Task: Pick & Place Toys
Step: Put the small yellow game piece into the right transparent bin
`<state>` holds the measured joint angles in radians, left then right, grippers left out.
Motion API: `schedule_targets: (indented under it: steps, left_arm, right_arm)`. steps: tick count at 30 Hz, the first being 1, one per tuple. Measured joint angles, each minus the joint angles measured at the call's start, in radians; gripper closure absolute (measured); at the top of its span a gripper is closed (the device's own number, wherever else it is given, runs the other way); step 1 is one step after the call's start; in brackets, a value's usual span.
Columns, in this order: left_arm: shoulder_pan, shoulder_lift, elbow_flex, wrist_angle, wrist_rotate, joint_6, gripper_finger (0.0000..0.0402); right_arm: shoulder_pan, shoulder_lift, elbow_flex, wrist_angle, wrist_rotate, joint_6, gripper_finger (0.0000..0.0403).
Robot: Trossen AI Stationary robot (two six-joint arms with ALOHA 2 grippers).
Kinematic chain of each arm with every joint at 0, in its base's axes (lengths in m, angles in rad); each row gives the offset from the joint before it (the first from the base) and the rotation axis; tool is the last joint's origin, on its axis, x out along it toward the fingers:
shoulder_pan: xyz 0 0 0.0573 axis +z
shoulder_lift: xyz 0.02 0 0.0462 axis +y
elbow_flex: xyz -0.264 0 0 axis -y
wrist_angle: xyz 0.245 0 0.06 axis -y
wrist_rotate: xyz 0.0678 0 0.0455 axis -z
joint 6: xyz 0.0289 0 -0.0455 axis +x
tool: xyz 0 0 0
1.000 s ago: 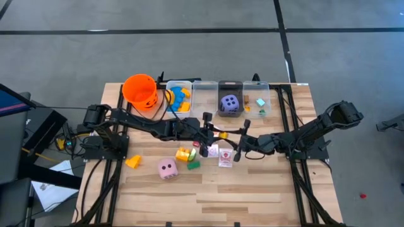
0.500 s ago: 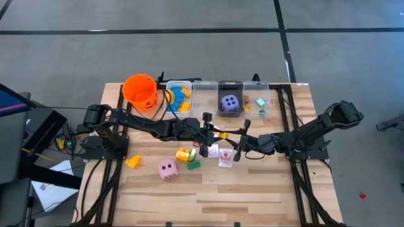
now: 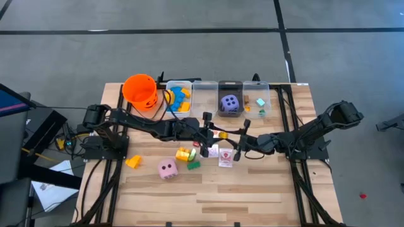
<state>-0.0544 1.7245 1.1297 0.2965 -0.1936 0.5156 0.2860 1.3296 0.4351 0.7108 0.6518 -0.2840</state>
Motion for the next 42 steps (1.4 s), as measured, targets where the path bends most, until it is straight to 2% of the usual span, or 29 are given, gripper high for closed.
schedule_targets:
  steps: [6, 12, 16, 19, 25, 28, 35, 39, 42]
  left_arm:
    - [0.0, -0.029, 0.0, -0.002, -0.019, 0.0, 0.02]
    - [0.001, -0.125, 0.001, -0.081, -0.106, -0.041, 0.0172]
    - [0.004, -0.199, 0.001, -0.167, -0.126, -0.137, 0.0167]
    - [0.004, -0.245, 0.001, -0.225, -0.127, -0.202, 0.0171]
    - [0.005, -0.275, 0.001, -0.282, -0.13, -0.271, 0.0182]
    - [0.005, -0.271, 0.001, -0.293, -0.13, -0.288, 0.0188]
    - [0.009, -0.263, 0.0, -0.343, -0.129, -0.306, 0.0199]
    - [0.009, -0.261, 0.0, -0.346, -0.129, -0.348, 0.0205]
    - [0.009, -0.261, 0.0, -0.372, -0.129, -0.349, 0.0209]
  right_arm:
    - [0.001, 0.0, 0.0, -0.008, 0.022, -0.001, 0.0301]
    - [-0.001, -0.012, 0.0, -0.048, 0.255, 0.059, 0.03]
    - [-0.028, -0.066, 0.0, -0.157, 0.32, 0.143, 0.0301]
    - [-0.082, -0.134, 0.0, -0.278, 0.322, 0.239, 0.0301]
    - [-0.257, -0.26, -0.001, -0.627, 0.314, 0.445, 0.0301]
    - [-0.351, -0.293, -0.001, -0.739, 0.254, 0.495, 0.0301]
    - [-0.527, -0.299, -0.001, -0.751, 0.185, 0.504, 0.0291]
    - [-0.581, -0.294, -0.001, -0.76, 0.142, 0.554, 0.0259]
    - [-0.601, -0.296, -0.001, -0.761, 0.048, 0.549, 0.0227]
